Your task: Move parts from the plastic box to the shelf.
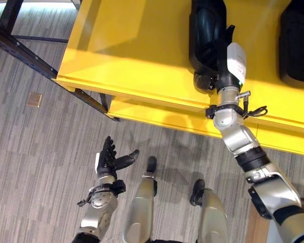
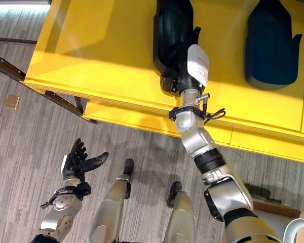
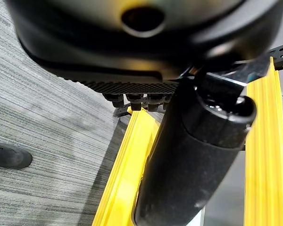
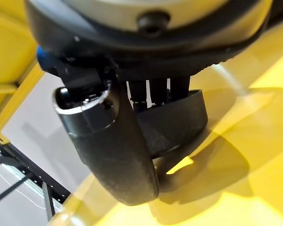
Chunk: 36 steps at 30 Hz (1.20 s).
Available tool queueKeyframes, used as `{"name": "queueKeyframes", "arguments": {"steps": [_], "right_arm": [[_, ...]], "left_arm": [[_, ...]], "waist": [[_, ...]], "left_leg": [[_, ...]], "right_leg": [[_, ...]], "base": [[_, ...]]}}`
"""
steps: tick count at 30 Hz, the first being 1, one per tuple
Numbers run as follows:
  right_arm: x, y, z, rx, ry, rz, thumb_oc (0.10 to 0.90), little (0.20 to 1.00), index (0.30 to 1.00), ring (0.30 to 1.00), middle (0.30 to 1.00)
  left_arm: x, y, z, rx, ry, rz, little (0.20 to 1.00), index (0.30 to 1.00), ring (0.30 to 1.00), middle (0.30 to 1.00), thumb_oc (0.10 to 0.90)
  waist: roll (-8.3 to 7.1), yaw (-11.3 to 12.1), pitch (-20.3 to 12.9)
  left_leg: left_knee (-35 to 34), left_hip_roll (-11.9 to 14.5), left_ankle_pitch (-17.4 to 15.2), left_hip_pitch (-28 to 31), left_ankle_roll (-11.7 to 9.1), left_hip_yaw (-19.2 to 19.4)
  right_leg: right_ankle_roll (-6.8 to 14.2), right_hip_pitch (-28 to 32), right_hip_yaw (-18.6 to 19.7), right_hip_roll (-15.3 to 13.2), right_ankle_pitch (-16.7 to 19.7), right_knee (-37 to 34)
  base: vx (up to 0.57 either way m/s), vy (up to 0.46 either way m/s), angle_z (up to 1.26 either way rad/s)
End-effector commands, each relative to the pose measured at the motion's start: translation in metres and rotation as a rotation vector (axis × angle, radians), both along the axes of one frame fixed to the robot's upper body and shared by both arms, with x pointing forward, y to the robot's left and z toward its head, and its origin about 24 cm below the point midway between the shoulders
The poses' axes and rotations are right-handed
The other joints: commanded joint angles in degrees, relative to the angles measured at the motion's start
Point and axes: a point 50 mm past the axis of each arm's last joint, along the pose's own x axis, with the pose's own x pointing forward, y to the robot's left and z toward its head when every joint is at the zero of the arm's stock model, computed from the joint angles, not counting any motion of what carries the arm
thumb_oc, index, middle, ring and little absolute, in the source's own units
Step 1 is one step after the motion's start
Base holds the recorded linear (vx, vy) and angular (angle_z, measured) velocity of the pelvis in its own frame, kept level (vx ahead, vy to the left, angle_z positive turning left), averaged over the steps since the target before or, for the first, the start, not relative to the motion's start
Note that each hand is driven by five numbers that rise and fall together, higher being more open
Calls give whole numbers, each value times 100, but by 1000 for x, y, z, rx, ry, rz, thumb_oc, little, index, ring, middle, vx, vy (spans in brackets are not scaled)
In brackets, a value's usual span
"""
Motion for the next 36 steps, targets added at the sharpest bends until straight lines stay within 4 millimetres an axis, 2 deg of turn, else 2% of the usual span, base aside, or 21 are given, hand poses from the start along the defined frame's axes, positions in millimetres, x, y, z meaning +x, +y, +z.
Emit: {"name": "queueKeyframes", "arguments": {"steps": [1, 15, 28, 36], "right_arm": [[-21, 29, 44, 41, -182, 200, 900, 1000, 1000, 1000, 1000], [-66, 56, 61, 107, -340, 435, 900, 1000, 1000, 1000, 1000], [-104, 42, 80, 172, -575, 438, 900, 1000, 1000, 1000, 1000], [-136, 36, 108, 124, -853, 374, 900, 1000, 1000, 1000, 1000]], "left_arm": [[2, 9, 37, 28, -184, 20, 1000, 1000, 1000, 1000, 900], [-3, 14, 35, 20, -166, 62, 1000, 1000, 1000, 1000, 900], [-4, 15, 36, 26, -162, 87, 1000, 1000, 1000, 1000, 900], [-2, 13, 40, 51, -182, 71, 1000, 1000, 1000, 1000, 900]], "waist": [[-164, 59, -81], [-332, -21, -81], [-446, -142, -81], [-434, -190, -161]], "left_leg": [[272, 342, -398, 139, -28, 43], [247, 408, -386, 180, -46, 80], [247, 478, -382, 287, -91, 103], [203, 506, -378, 420, -109, 120]], "right_leg": [[70, 615, 309, -178, 526, -677], [64, 633, 288, -150, 542, -695], [37, 667, 330, -93, 504, -641], [39, 748, 371, -56, 518, -689]], "base": [[0, 0, 0], [0, 0, 0], [-2, -1, -1], [-8, -5, -7]]}}
